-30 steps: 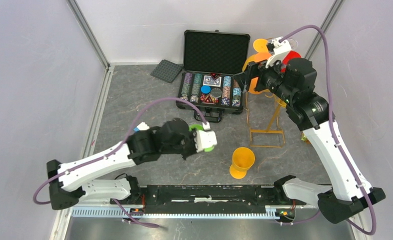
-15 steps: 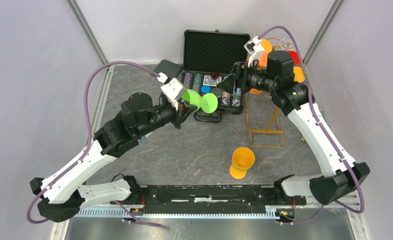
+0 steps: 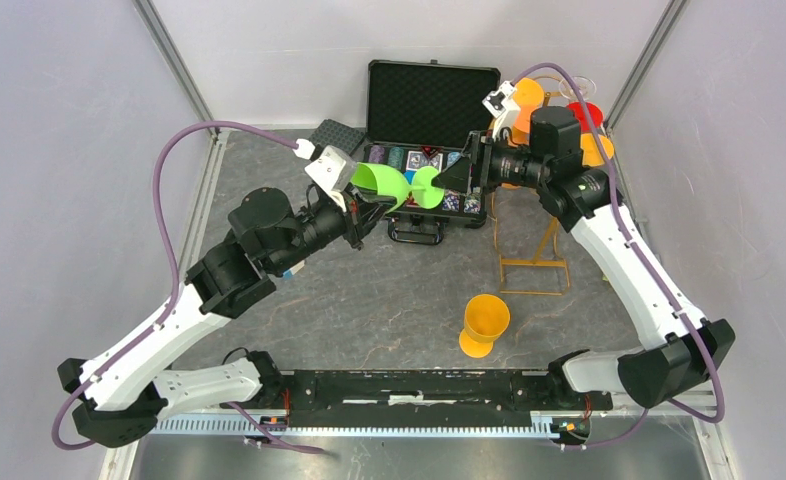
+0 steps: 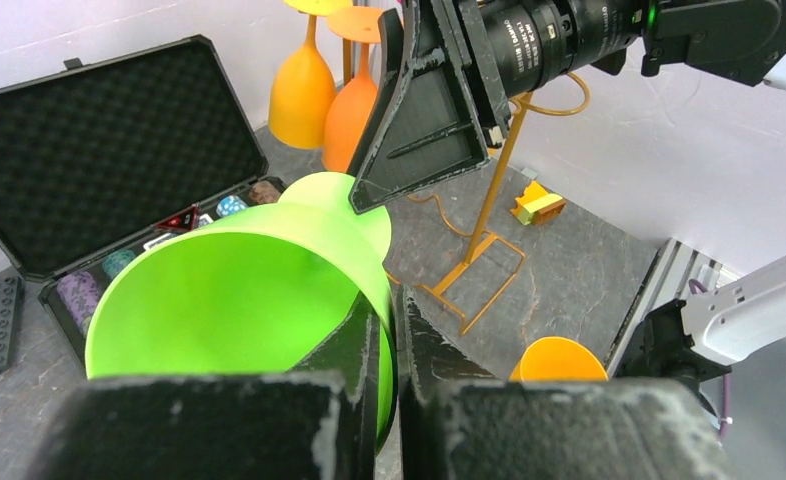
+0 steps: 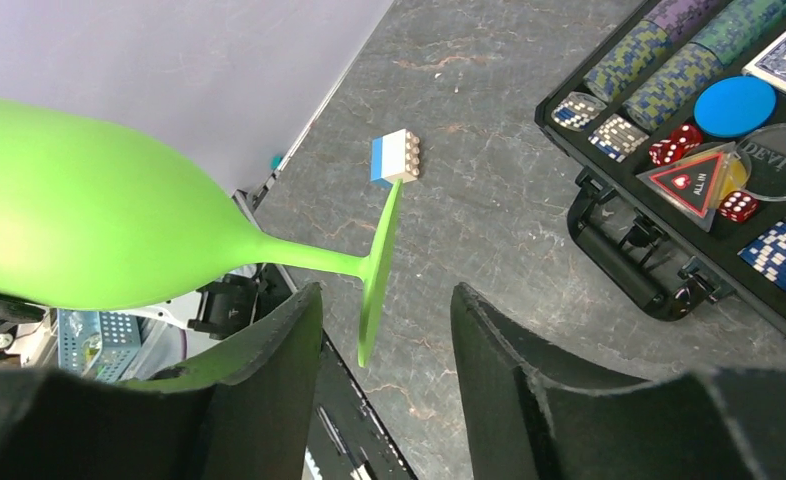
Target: Place the wine glass upside down on the wine glass rack
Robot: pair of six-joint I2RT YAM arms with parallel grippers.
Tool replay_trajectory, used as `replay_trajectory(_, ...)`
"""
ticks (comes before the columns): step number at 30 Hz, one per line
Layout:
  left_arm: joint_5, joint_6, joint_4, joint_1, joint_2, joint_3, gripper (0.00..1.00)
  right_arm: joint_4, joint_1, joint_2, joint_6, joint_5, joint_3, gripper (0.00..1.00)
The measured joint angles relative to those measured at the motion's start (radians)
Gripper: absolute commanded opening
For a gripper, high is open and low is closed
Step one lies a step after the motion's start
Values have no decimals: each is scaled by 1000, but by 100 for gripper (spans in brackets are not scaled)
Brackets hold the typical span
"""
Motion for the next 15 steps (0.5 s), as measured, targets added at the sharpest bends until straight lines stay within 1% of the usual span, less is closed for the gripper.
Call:
replay_trajectory(2, -1, -1, 22, 0, 0, -8, 2, 1, -2, 4, 2, -8, 0, 43)
replay_trajectory(3, -2, -1, 29, 0, 0, -12, 2, 1, -2, 7, 2, -11, 0, 36)
replay_trajectory(4, -2, -1, 40, 0, 0, -17, 2, 2, -2, 10, 2, -15, 0, 26)
replay_trajectory(6, -2, -1, 57, 0, 0, -26, 2, 10, -4, 17, 3, -26, 0, 7)
replay_trajectory(7, -2, -1, 63, 0, 0, -29, 2, 17, -5, 20, 11, -37, 0, 1)
replay_trajectory(8, -2, -1, 66, 0, 2, -32, 5, 27, -5, 24, 16, -46, 0, 0)
replay_trajectory(10, -3, -1, 72, 0, 2, -40, 20, 30, -6, 29, 16, -43, 9, 0)
replay_trajectory(13, -13, -6, 85, 0, 2, -55, 55, 31, -11, 32, -6, -2, 41, 0)
replay_trajectory(14, -23, -11, 86, 0, 1, -60, 64, 34, -12, 29, -21, 21, 53, 0)
replay_trajectory(15, -31, -16, 87, 0, 0, -65, 70, 41, -13, 23, -37, 46, 62, 0)
